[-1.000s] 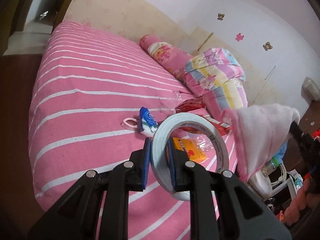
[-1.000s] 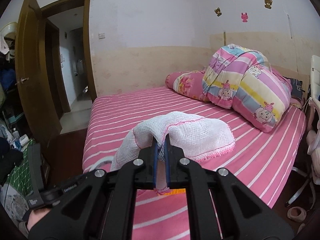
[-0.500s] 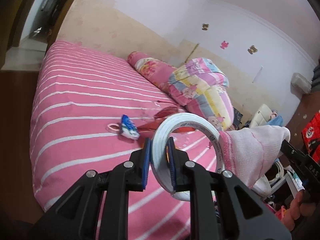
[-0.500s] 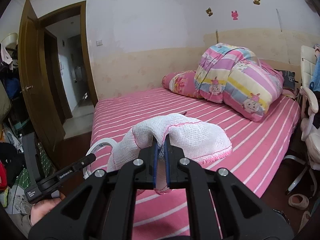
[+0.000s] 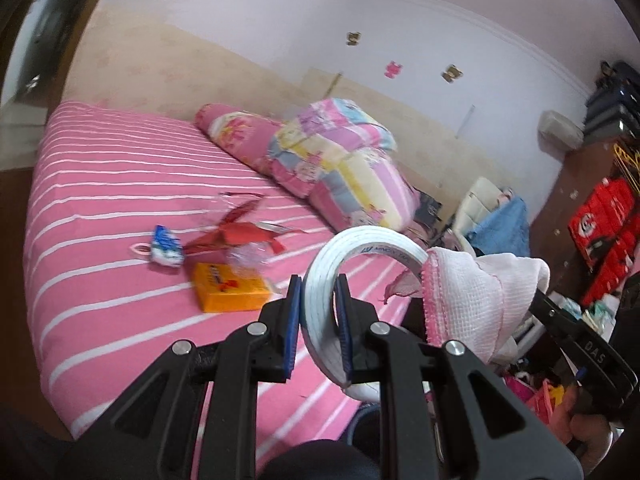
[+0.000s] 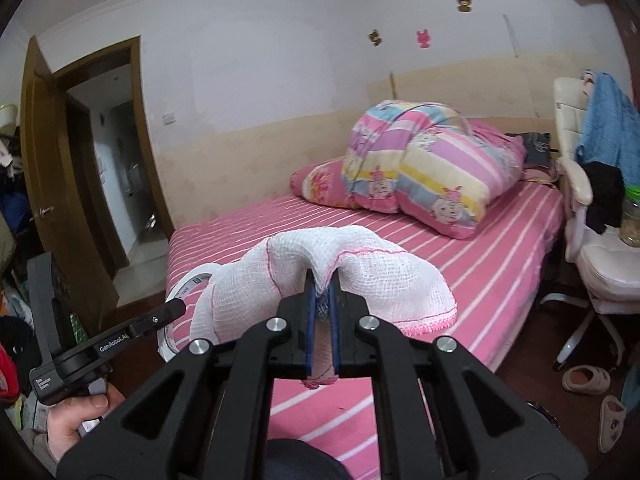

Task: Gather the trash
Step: 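Carry the tape roll and towel over the bin and open both tools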

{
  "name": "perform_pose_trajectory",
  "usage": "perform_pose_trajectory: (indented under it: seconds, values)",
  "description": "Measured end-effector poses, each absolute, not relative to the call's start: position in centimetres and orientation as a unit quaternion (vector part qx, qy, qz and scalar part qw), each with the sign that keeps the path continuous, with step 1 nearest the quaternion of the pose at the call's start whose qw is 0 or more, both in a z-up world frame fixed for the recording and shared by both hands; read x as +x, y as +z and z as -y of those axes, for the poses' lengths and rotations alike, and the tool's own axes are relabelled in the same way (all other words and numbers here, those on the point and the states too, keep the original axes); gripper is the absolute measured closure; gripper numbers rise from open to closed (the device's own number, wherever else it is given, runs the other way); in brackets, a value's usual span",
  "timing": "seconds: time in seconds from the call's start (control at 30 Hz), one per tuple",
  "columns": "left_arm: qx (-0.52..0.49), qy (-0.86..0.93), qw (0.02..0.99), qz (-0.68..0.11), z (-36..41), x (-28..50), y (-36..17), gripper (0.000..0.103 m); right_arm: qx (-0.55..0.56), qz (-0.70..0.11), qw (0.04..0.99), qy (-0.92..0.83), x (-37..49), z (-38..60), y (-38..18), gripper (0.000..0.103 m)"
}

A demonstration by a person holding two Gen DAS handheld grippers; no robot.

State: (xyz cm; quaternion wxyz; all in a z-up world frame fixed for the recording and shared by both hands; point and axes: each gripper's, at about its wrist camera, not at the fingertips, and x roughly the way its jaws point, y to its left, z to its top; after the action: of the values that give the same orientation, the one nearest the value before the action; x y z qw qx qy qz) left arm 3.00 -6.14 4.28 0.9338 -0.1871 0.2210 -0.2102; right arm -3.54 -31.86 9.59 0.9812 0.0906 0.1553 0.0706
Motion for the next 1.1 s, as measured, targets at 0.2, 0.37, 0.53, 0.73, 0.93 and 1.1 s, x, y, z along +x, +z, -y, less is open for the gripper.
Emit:
perform_pose_trajectory:
  seconds: [0.2,0.37,0.53,0.73,0.93,1.1]
  values:
    - [-0.165,-0.241,0.926,-0.238,11.0,2.7,4.0,0.087,0.113,-0.150,0.982,0.036,-5.8,36.4,8.9,0.096]
    - [-0.148,-0.267,0.917,-0.258,15.1,2.5,3.1,0.087,0.133,-0.155,0.979,0.005,-7.4,40.2,7.6,0.096]
    - [-0.136,-0.288,0.905,-0.283,19.0,2.9,1.9,0.087,0.149,-0.160,0.975,-0.022,-8.7,43.6,6.2,0.096]
    - [-0.118,-0.315,0.886,-0.318,23.6,3.2,0.0,0.087,0.175,-0.179,0.966,-0.056,-9.7,47.6,3.4,0.096]
    - [-0.107,-0.332,0.867,-0.357,28.0,4.3,-2.6,0.087,0.202,-0.209,0.953,-0.085,-10.3,50.6,-0.1,0.096]
    - [-0.094,-0.338,0.849,-0.396,31.1,5.2,-5.2,0.087,0.234,-0.239,0.937,-0.102,-10.1,52.9,-3.4,0.096]
